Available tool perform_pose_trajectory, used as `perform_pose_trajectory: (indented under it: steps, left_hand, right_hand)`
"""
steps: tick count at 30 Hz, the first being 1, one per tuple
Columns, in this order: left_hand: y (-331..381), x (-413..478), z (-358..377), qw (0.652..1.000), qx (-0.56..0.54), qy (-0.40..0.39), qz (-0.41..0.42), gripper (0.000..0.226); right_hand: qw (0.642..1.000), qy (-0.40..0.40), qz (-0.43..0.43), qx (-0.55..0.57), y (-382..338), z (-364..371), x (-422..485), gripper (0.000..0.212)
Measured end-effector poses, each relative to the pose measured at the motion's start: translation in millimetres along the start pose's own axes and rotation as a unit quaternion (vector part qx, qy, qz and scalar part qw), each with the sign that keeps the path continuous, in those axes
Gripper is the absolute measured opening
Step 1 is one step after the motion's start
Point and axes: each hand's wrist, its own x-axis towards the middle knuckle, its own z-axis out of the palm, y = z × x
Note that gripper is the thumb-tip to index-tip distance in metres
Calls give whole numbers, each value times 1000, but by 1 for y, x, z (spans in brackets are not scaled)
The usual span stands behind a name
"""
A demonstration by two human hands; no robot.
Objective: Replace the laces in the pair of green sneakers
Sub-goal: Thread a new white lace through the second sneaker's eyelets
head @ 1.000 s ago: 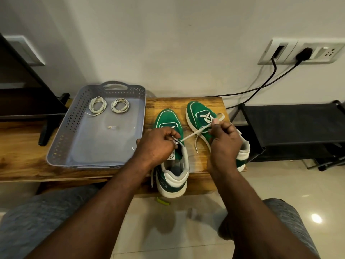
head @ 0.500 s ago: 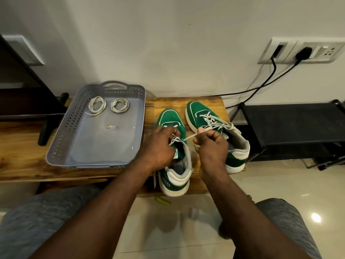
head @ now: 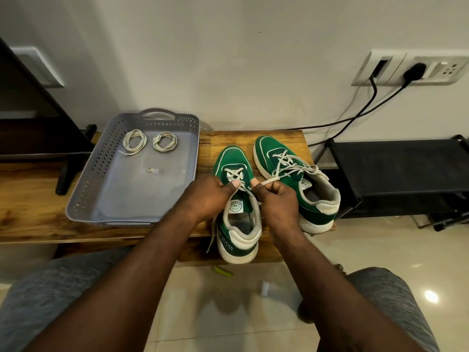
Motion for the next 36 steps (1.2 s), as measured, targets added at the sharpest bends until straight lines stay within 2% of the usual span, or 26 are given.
perform_pose_trajectory:
  steps: [9, 14, 17, 21, 23, 25, 30, 36]
  left_hand:
    - [-2, 7, 2, 997, 34, -65, -31, 41]
    - [2, 6, 1, 999, 12, 1, -42, 23]
    - [3, 2, 3, 998, 29, 35, -41, 21]
    - [1, -5, -2, 999, 18, 33, -29, 21]
    - [-1, -8, -8, 999, -25, 29, -14, 10]
    - [-1, -11, -13, 992, -121, 27, 0, 4]
    - [12, -26, -32, 936, -352, -13, 11, 17]
    - [22, -43, -46, 858, -496, -69, 113, 36]
  right_hand:
    - [999, 24, -10, -23, 1, 0, -3, 23]
    - [993, 91, -35, -64, 0, 2, -5, 23]
    - [993, 94, -36, -65, 0, 5, -8, 24]
    - [996, 78, -27, -33, -1, 2, -9, 21]
    - [999, 44, -6, 20, -4, -1, -11, 17]
    - [998, 21, 0, 64, -8, -6, -12, 15]
    - [995, 9, -33, 92, -25, -19, -20, 15]
    - [993, 19, -69, 98, -47, -21, -33, 26]
